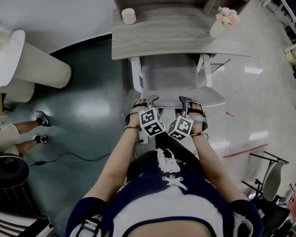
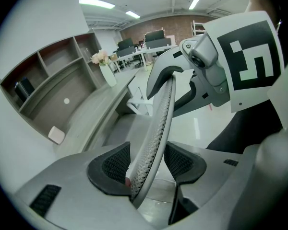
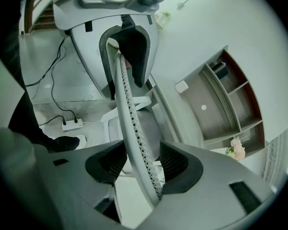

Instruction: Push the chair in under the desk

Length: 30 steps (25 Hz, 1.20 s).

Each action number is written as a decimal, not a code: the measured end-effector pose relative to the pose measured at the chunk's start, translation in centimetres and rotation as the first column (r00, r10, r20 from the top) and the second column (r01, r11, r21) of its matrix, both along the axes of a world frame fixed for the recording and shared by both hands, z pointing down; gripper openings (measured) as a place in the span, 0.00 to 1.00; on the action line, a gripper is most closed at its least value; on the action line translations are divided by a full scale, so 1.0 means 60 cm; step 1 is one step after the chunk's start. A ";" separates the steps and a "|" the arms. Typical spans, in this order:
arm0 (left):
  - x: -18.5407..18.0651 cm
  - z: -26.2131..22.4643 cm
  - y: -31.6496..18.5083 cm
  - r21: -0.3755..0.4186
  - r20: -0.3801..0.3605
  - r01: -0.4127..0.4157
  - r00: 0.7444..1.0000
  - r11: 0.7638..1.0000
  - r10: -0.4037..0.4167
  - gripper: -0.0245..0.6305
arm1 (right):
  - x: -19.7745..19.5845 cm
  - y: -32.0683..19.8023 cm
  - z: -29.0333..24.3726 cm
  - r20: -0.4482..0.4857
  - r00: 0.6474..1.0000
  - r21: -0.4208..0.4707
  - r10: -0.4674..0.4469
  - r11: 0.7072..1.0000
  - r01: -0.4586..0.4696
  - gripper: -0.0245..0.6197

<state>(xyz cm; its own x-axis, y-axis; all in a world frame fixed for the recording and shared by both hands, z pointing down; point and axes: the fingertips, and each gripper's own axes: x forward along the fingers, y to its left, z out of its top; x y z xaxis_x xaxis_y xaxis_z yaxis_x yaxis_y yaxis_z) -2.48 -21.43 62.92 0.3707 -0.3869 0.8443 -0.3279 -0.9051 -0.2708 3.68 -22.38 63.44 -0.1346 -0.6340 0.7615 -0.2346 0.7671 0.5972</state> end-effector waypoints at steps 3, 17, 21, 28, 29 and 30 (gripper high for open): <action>0.000 0.000 -0.004 0.000 -0.001 -0.001 1.000 1.000 0.001 0.38 | 0.000 -0.004 0.000 -0.004 1.000 0.000 0.000 1.000 0.000 0.33; -0.001 0.000 -0.030 0.013 -0.005 -0.001 1.000 1.000 0.001 0.38 | -0.007 -0.030 -0.004 0.001 1.000 -0.011 0.001 1.000 -0.001 0.33; -0.003 0.000 -0.040 0.020 -0.004 0.000 1.000 1.000 0.000 0.38 | -0.005 -0.040 0.000 -0.006 1.000 -0.001 0.003 1.000 -0.003 0.33; -0.003 0.000 -0.053 0.009 -0.004 0.002 1.000 1.000 -0.002 0.38 | -0.002 -0.055 0.000 -0.018 1.000 0.006 0.003 1.000 -0.003 0.33; -0.003 0.000 -0.055 0.013 -0.005 0.001 1.000 1.000 -0.001 0.38 | -0.003 -0.057 0.000 -0.019 1.000 0.005 0.003 1.000 -0.003 0.33; -0.004 0.001 -0.057 0.015 -0.005 0.002 1.000 1.000 -0.002 0.38 | -0.003 -0.060 0.000 -0.019 1.000 0.003 0.003 1.000 -0.003 0.33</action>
<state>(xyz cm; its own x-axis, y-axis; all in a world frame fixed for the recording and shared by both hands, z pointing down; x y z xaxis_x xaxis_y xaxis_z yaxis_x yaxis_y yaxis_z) -2.72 -24.85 62.96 0.3739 -0.4000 0.8368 -0.3310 -0.9004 -0.2824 3.49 -25.95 63.41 -0.1179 -0.6370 0.7618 -0.2257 0.7642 0.6042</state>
